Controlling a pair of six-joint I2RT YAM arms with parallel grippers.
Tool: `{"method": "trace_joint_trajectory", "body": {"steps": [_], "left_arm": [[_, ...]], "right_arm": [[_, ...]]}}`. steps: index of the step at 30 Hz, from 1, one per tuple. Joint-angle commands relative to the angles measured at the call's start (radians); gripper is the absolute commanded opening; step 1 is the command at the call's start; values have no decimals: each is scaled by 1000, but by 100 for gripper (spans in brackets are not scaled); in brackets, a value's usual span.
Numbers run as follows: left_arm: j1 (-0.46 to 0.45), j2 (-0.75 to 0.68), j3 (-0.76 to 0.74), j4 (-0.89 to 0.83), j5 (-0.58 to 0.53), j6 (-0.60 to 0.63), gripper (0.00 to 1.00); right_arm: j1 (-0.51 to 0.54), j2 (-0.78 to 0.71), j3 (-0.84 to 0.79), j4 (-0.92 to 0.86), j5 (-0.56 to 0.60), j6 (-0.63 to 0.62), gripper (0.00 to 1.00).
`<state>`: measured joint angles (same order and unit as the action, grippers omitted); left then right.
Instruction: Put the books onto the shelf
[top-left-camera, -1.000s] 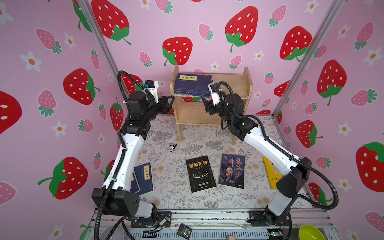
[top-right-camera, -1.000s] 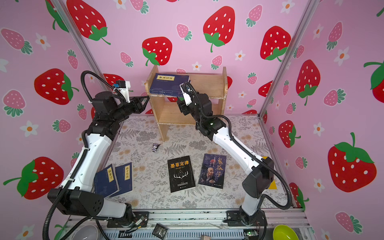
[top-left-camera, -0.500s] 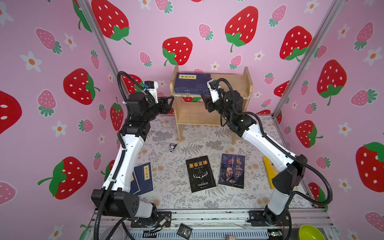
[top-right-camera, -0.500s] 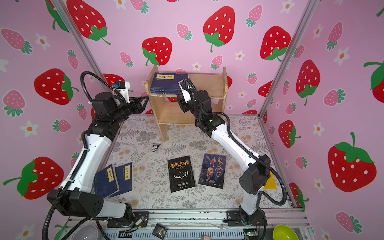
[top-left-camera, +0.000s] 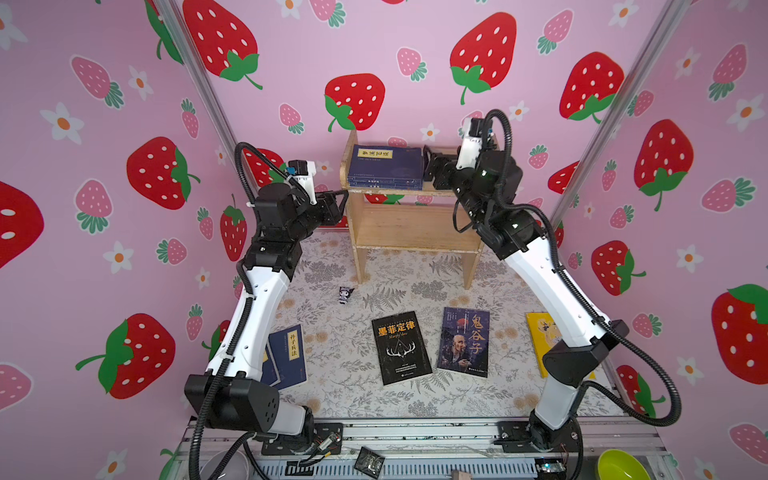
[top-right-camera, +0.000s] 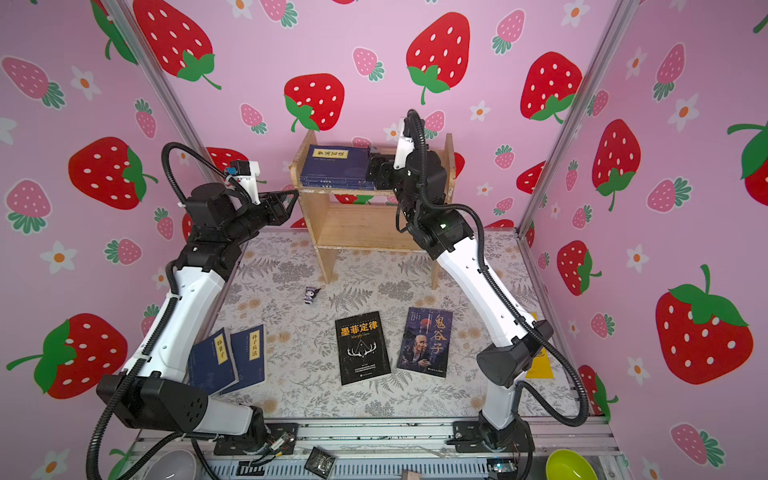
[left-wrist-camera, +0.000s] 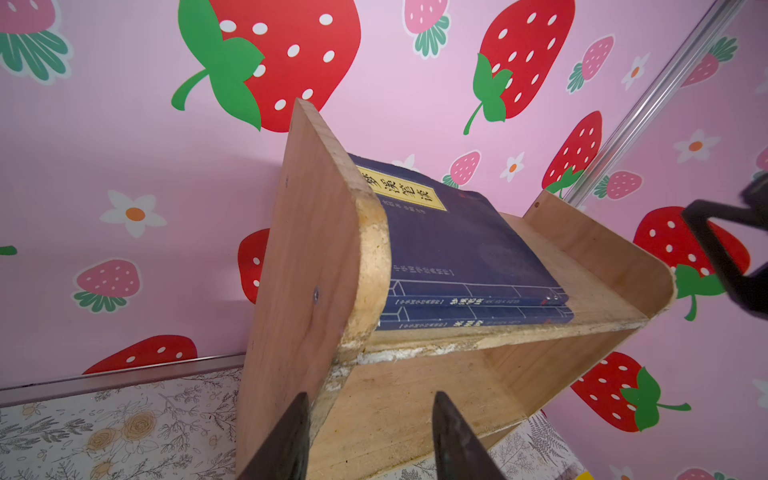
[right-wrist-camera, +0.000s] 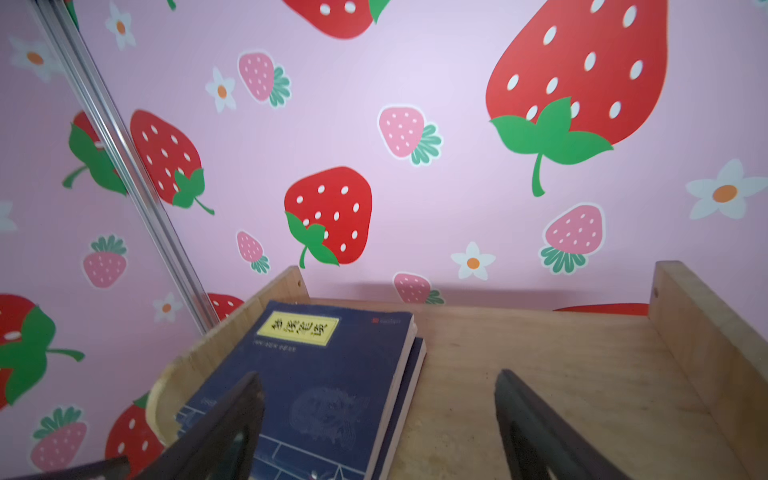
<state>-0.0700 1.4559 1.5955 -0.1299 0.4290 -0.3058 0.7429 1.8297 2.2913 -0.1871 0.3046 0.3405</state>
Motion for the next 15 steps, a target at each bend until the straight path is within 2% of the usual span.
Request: {"method": "trace_joint_trajectory", "body": {"steps": [1,11,15], "left_arm": [[0,14,45,46,26,-27,49],[0,17,47,58,42,-41,50],[-1,17,40,62,48,-46,50]], "right_arm": [[1,69,47,-93,9,106,88],[1,114,63,-88,-101,218,79],[-4,142,94,-132,-78,248,80]]}}
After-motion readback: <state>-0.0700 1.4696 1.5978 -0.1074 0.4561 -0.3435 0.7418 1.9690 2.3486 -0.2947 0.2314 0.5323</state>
